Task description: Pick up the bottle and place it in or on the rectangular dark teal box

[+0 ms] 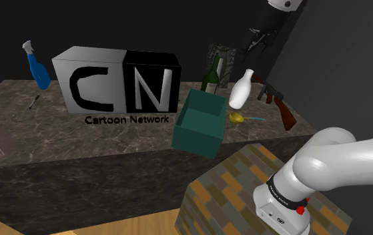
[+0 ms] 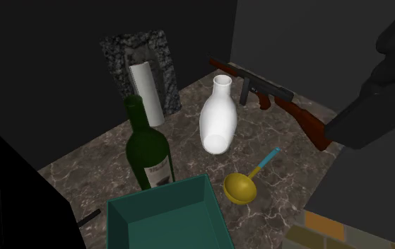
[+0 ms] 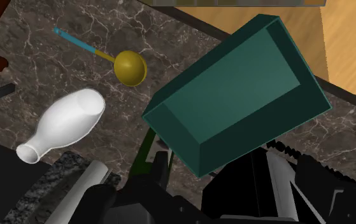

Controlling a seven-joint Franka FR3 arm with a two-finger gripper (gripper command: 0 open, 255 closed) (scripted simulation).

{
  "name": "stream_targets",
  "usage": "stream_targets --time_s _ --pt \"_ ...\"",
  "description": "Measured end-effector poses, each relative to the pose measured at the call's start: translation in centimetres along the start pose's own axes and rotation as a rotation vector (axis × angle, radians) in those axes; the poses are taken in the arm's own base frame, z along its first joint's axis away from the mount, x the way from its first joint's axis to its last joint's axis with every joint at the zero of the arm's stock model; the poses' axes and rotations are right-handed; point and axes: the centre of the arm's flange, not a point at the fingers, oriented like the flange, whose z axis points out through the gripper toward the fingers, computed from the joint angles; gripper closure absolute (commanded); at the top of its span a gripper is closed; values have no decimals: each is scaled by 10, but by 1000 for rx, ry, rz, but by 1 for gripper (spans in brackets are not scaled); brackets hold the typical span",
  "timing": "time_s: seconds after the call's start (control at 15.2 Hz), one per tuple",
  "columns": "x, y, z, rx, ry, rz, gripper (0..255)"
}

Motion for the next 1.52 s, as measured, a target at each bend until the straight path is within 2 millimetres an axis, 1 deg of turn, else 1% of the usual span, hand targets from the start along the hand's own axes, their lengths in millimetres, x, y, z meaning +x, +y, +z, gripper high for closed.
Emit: stream_targets --time_s 0.07,0.13,0.2,0.4,0.46,0.59,0.66,0.73,0.86,1.06,1.39,1.52 --pt "0 0 0 0 0 0 0" --pt "3 4 3 1 -3 3 0" --pt "8 12 7 1 -8 7 0" --pt "26 42 24 5 -29 22 0" --pt "29 51 33 6 -36 27 0" --pt "42 72 47 8 -49 37 0" --pt "46 84 51 9 -57 43 0" --pt "53 99 57 10 -63 49 0" --pt "61 115 72 12 -77 59 0" --pt "79 151 93 16 -98 75 0" --pt "100 202 125 21 -134 102 0" --pt "111 229 140 23 -147 113 0"
